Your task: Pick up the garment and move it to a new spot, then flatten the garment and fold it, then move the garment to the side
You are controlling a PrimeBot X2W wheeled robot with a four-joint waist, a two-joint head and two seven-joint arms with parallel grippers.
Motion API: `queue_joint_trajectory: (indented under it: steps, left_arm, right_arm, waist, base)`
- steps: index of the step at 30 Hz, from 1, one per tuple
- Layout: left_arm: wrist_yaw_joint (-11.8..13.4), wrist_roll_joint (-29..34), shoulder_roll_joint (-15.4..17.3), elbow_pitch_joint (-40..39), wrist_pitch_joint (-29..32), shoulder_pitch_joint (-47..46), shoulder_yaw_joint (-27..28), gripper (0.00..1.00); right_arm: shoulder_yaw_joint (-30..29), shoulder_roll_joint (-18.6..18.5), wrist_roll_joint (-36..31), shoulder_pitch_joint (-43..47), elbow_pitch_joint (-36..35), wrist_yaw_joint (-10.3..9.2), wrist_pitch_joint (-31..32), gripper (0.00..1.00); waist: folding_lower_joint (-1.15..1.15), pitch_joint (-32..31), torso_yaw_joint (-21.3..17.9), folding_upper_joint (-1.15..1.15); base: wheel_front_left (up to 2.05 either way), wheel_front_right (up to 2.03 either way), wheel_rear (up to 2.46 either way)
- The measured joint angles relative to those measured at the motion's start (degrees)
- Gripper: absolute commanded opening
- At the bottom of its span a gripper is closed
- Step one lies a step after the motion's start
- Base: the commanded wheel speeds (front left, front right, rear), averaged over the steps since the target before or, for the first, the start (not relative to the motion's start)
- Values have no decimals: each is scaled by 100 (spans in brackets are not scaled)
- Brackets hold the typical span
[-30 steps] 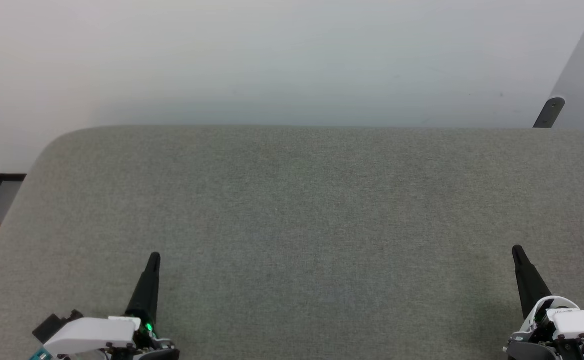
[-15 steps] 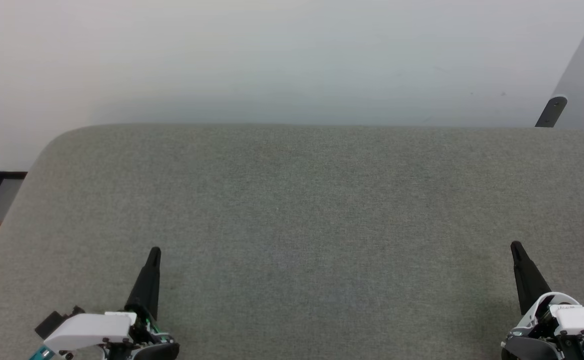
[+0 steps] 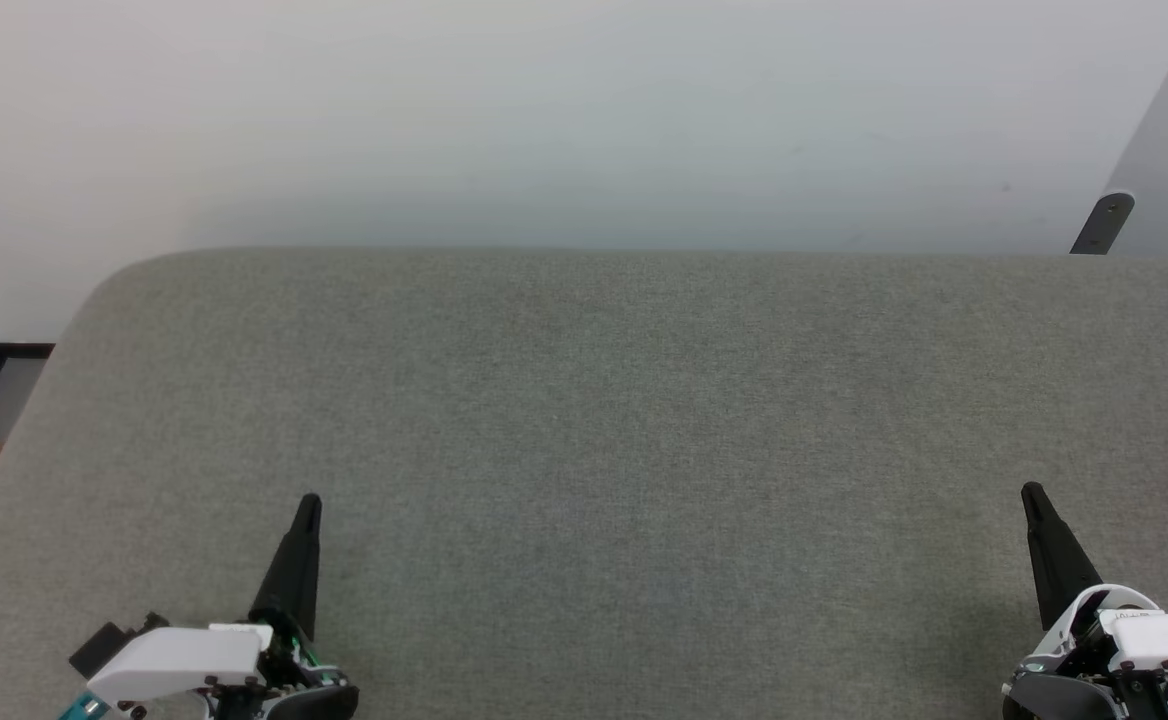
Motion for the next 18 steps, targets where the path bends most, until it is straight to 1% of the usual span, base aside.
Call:
queue_joint_trajectory:
  steps: [18]
  left_arm:
    - [0,18,-12,0,7,-1,16,0]
  right_arm:
    - [0,0,0,0,0,-1,0,0]
  waist:
    - [0,0,0,0]
  base:
    - [0,0,0]
